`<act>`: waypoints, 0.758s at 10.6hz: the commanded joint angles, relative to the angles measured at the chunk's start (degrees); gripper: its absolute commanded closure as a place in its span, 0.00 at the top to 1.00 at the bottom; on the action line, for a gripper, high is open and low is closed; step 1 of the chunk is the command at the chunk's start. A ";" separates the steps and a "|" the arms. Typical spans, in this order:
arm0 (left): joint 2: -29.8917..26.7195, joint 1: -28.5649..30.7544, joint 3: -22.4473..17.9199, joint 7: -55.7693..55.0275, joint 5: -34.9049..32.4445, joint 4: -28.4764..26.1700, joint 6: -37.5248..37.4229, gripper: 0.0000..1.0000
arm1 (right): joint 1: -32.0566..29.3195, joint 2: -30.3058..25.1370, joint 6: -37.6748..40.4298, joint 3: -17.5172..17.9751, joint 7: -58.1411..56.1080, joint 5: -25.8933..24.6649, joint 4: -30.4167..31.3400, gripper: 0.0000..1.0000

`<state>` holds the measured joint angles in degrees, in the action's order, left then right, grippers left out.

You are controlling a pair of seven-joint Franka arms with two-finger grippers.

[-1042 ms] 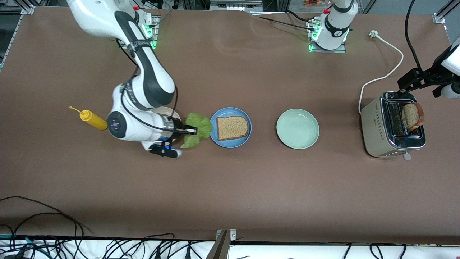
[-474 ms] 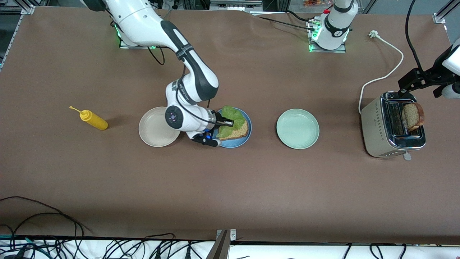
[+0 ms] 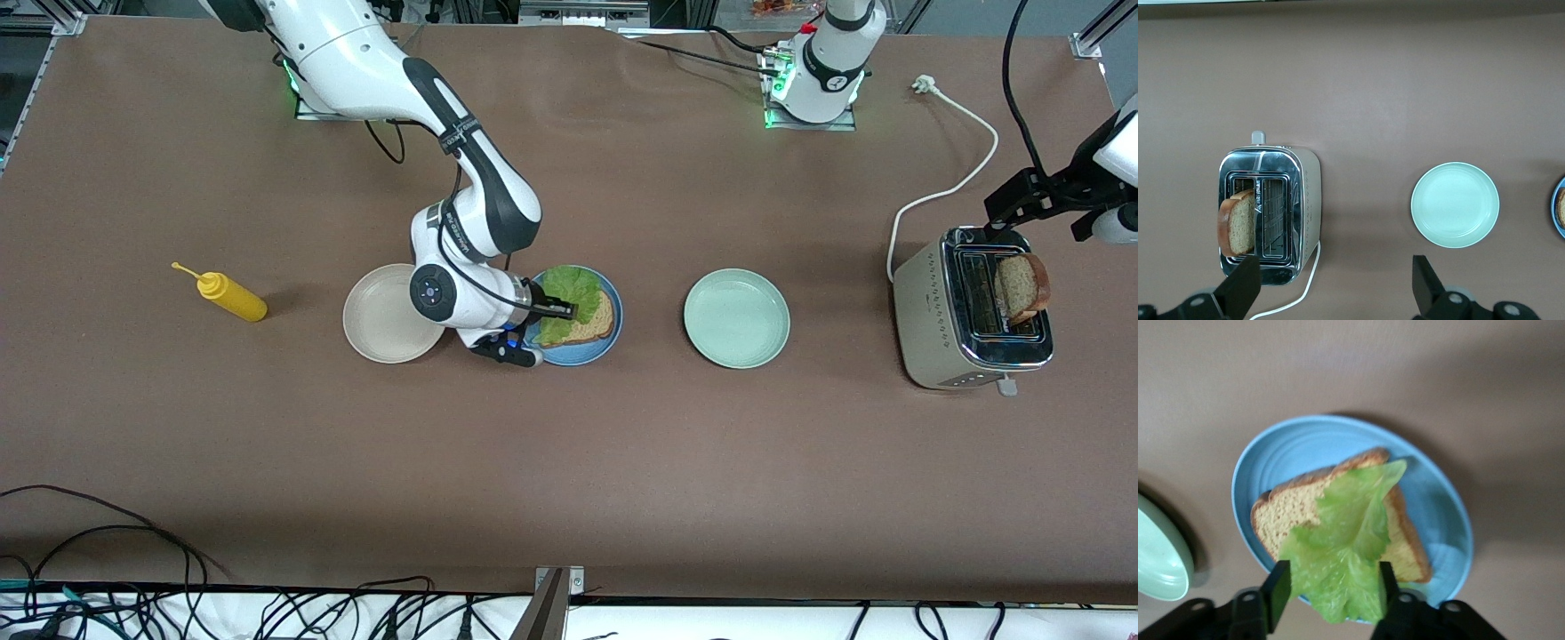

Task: Make sandwich in blue plate with both arms
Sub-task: 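Release the lettuce and move the right gripper back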

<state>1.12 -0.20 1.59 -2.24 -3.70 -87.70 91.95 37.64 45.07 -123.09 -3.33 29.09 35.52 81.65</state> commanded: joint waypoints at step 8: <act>0.03 -0.59 0.95 0.83 -0.78 1.66 -1.33 1.00 | 0.15 -13.05 14.87 -6.14 -2.88 -35.18 -3.16 1.00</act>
<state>1.14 -0.54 2.03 -2.12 -3.70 -87.44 91.95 37.51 36.05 -113.56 -6.99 28.72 2.92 77.95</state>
